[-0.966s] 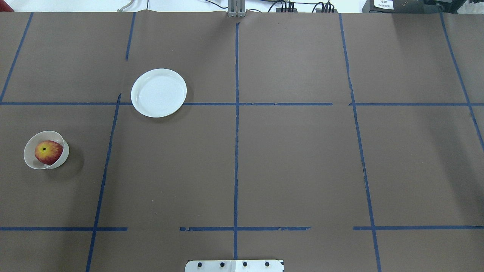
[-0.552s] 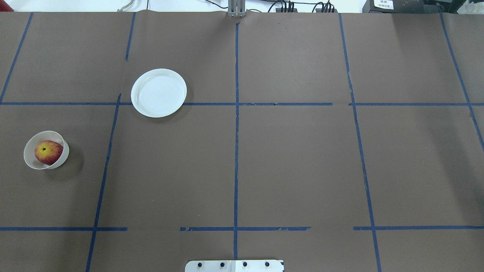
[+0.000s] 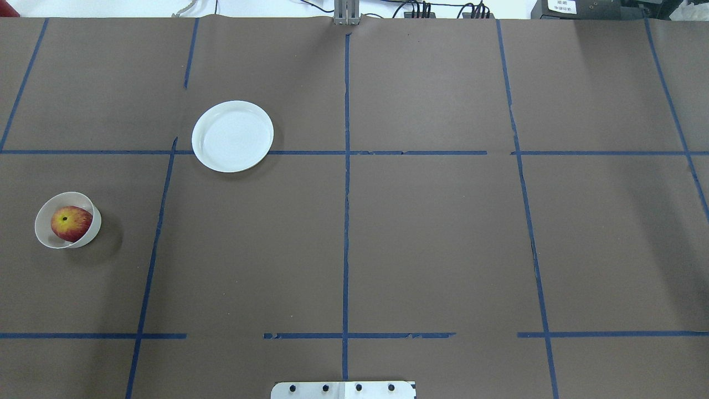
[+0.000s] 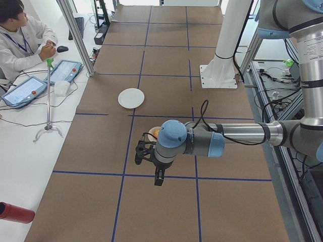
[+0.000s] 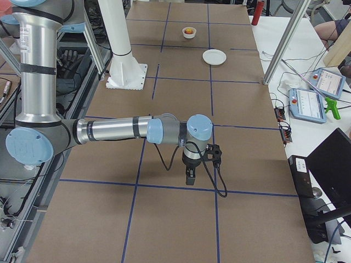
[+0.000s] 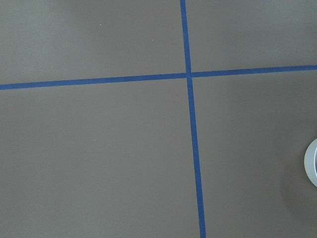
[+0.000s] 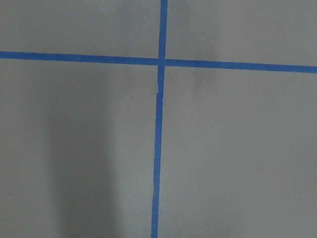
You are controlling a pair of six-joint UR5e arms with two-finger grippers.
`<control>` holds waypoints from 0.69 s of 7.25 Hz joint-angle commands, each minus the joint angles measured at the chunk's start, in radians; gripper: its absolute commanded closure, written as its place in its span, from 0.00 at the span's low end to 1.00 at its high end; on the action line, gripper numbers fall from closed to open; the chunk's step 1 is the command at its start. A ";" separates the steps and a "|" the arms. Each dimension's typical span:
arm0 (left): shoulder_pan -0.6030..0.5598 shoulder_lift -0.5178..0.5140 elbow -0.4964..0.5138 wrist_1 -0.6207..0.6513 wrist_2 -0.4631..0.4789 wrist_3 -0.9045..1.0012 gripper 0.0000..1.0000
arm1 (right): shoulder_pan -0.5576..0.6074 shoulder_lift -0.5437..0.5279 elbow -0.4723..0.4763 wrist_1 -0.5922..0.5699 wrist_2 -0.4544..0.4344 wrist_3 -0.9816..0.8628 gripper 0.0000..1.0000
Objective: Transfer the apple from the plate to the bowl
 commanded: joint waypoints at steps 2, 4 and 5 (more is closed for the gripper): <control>0.000 -0.008 0.010 0.000 0.009 0.001 0.00 | 0.000 0.000 0.000 0.000 0.000 0.000 0.00; 0.000 -0.008 0.005 0.003 0.009 0.003 0.00 | 0.000 0.000 0.001 0.002 0.000 0.000 0.00; 0.000 -0.008 -0.002 0.003 0.009 0.003 0.00 | 0.000 0.000 0.000 0.000 0.000 0.000 0.00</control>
